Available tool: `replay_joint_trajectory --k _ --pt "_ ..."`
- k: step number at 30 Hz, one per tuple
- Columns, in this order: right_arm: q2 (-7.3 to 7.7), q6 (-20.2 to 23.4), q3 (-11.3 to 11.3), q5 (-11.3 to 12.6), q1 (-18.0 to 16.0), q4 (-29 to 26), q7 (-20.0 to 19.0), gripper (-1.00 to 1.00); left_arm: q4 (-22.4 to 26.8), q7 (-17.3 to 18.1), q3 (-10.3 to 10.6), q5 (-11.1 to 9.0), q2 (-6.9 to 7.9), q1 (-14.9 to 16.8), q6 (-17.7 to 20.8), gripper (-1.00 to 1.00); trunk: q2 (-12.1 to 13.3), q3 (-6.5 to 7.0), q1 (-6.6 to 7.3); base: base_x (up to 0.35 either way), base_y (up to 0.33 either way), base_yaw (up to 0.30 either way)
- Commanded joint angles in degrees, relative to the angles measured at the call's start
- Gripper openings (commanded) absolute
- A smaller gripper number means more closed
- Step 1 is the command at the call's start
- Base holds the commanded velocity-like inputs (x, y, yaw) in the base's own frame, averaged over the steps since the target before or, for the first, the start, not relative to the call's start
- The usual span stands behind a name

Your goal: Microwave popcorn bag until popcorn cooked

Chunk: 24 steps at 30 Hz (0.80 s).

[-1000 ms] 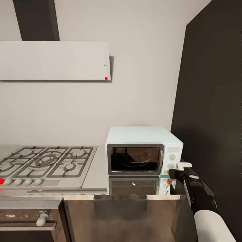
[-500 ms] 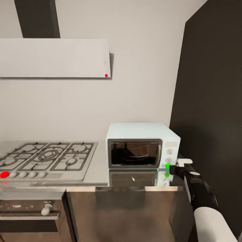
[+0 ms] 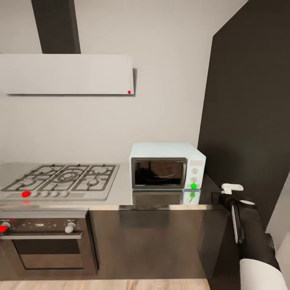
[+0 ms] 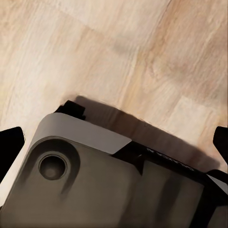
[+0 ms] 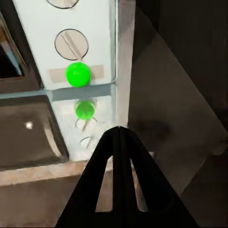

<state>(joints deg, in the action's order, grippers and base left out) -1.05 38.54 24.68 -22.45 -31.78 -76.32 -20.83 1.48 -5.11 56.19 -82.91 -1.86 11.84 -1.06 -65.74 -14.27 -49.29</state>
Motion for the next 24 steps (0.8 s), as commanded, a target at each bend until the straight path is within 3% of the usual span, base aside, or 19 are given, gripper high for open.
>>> replay_joint_trajectory --k 1,4,8,9,10,13,15,16,17,20,24 --pt "-0.5 0.7 0.1 -0.4 2.2 -3.9 -0.7 -1.0 0.1 -0.3 0.5 -0.4 0.01 0.0 -0.1 1.0 0.0 -0.07 0.03 -0.342 0.0 0.0" --pt "-1.75 1.1 -1.3 -0.3 4.8 -6.9 -2.3 -1.0 0.1 -0.3 0.4 -0.4 0.02 0.0 -0.1 1.0 0.0 -0.07 0.03 -0.342 0.0 0.0" --pt "-1.89 0.8 -1.6 -0.2 5.1 0.6 -3.5 -1.0 0.1 -0.3 0.4 -0.4 0.02 0.0 -0.1 1.0 0.0 -0.07 0.03 -0.342 0.0 0.0" --pt "-1.78 0.4 -1.6 -0.4 5.1 5.4 -3.5 -1.0 0.1 -0.3 0.4 -0.4 0.02 0.0 -0.1 1.0 0.0 -0.07 0.03 -0.342 0.0 0.0" --pt "-1.42 -0.9 -1.6 -0.6 5.1 14.3 -3.2 -1.0 0.1 -0.3 0.4 -0.4 0.03 0.0 -0.1 1.0 0.0 -0.07 0.03 -0.342 0.0 0.0" --pt "-0.99 -10.0 -1.6 -2.6 5.2 33.8 -2.7 -1.0 0.0 -0.3 0.3 -0.4 0.09 0.0 -0.1 1.0 0.0 -0.07 0.03 -0.342 0.0 0.0" --pt "-0.25 -20.9 -1.5 -5.3 5.2 49.7 -1.3 -1.0 0.0 -0.3 0.3 -0.4 0.1 0.0 -0.1 1.0 0.0 -0.07 0.03 -0.343 0.0 0.0" --pt "1.19 -26.3 -1.5 -5.8 5.2 58.5 0.0 -1.0 0.1 -0.3 0.3 -0.4 0.08 0.0 -0.1 1.0 0.0 -0.07 0.03 -0.324 0.0 0.0" --pt "3.52 -33.6 -1.4 -6.1 5.2 69.2 1.0 -1.0 0.1 -0.3 0.3 -0.4 0.1 0.0 -0.1 1.0 0.0 -0.07 0.03 -0.277 0.0 0.0" --pt "5.12 -42.7 -1.4 -6.2 5.6 77.0 4.5 -1.0 0.1 -0.3 0.3 -0.4 0.09 0.0 -0.1 1.0 0.0 -0.07 0.03 -0.21 0.0 0.0" --pt "5.27 -44.3 -1.2 -6.1 13.1 78.0 6.7 -1.0 0.0 -0.3 0.3 -0.3 0.1 0.0 -0.1 1.0 0.0 -0.07 0.03 -0.08 0.0 0.0"
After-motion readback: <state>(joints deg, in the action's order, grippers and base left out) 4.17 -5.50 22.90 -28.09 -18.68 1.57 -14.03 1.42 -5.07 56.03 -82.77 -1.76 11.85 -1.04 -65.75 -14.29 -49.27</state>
